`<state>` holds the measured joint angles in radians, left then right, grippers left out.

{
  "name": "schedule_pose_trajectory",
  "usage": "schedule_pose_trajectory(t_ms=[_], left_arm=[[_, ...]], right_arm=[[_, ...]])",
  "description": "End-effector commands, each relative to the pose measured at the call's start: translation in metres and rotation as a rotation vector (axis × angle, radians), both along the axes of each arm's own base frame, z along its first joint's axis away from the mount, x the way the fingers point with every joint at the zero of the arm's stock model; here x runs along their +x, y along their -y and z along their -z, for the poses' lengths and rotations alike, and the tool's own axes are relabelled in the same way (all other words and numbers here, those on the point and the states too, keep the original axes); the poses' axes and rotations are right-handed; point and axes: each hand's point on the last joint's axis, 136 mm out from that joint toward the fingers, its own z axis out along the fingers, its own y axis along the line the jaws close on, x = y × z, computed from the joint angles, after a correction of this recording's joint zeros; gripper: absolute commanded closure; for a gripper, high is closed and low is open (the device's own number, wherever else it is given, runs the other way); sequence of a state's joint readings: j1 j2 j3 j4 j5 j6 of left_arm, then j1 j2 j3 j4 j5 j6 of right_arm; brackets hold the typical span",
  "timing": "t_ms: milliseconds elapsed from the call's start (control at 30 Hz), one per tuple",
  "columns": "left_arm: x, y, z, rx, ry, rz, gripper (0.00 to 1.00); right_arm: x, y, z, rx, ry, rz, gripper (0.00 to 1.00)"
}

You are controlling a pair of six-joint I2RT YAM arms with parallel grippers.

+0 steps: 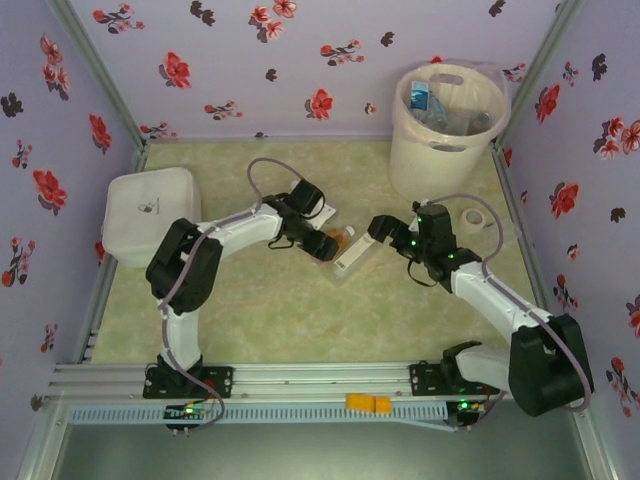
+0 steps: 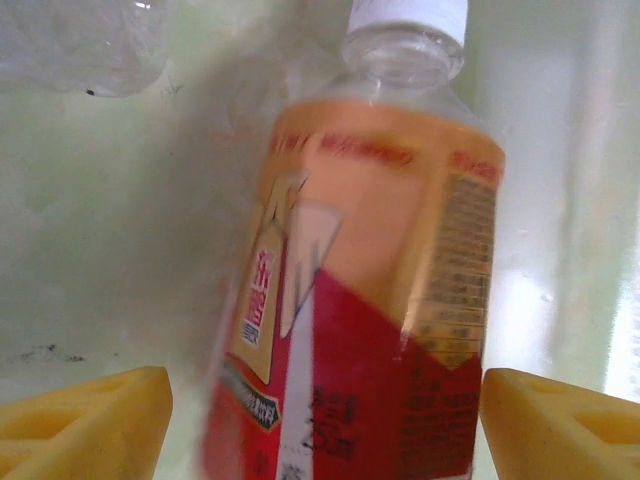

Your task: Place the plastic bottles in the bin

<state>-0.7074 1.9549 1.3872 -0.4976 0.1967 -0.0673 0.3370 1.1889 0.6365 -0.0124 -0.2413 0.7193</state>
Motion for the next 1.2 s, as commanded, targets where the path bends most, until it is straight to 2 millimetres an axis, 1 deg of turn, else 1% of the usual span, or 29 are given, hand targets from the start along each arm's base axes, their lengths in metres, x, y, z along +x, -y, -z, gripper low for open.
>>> schedule_pose_trajectory(t_ms=[0, 200, 267, 367, 433, 567, 633, 700, 800, 833, 900, 1033, 1133, 1167], left_arm=[[-0.004, -0.003, 0.009, 0.065, -0.003, 0.054, 0.19], [0.002, 0.001, 0.01, 0.07, 0.01, 0.058, 0.21], [0.003, 0.002, 0.011, 0.07, 0.012, 0.061, 0.22], [0.004, 0.003, 0.013, 0.073, 0.008, 0.062, 0.27], [0.003, 0.002, 0.015, 0.075, 0.006, 0.065, 0.33], [0.003, 0.001, 0.012, 0.072, 0.012, 0.058, 0.48], [0.003, -0.001, 0.005, 0.063, 0.028, 0.048, 0.5], [0.002, -0.002, -0.004, 0.044, 0.049, 0.036, 0.51], [0.001, -0.007, -0.027, 0.001, 0.099, -0.005, 0.51], [0.001, -0.008, -0.038, -0.022, 0.125, -0.024, 0.51], [0.0, -0.011, -0.06, -0.079, 0.171, -0.054, 0.51], [-0.006, -0.014, -0.104, -0.225, 0.265, -0.106, 0.5], [-0.013, -0.016, -0.131, -0.343, 0.331, -0.127, 0.5], [-0.016, -0.017, -0.137, -0.378, 0.349, -0.133, 0.5]], right_arm=[[0.007, -0.009, -0.015, 0.04, 0.038, -0.015, 0.0], [0.005, -0.009, -0.011, 0.028, 0.024, -0.02, 0.0], [0.005, -0.009, -0.012, 0.027, 0.027, -0.022, 0.0], [0.006, -0.008, -0.014, 0.023, 0.03, -0.018, 0.0], [0.006, -0.008, -0.016, 0.021, 0.033, -0.018, 0.0], [0.005, -0.009, -0.019, 0.023, 0.037, -0.021, 0.0], [0.005, -0.01, -0.022, 0.036, 0.042, -0.024, 0.0], [0.005, -0.014, -0.026, 0.055, 0.051, -0.031, 0.0], [0.005, -0.024, -0.039, 0.099, 0.082, -0.059, 0.0], [0.004, -0.028, -0.045, 0.115, 0.096, -0.074, 0.0], [0.004, -0.037, -0.059, 0.146, 0.125, -0.103, 0.0], [0.0, -0.064, -0.089, 0.216, 0.194, -0.193, 0.0], [-0.005, -0.085, -0.113, 0.267, 0.252, -0.264, 0.01], [-0.007, -0.091, -0.121, 0.278, 0.275, -0.281, 0.01]])
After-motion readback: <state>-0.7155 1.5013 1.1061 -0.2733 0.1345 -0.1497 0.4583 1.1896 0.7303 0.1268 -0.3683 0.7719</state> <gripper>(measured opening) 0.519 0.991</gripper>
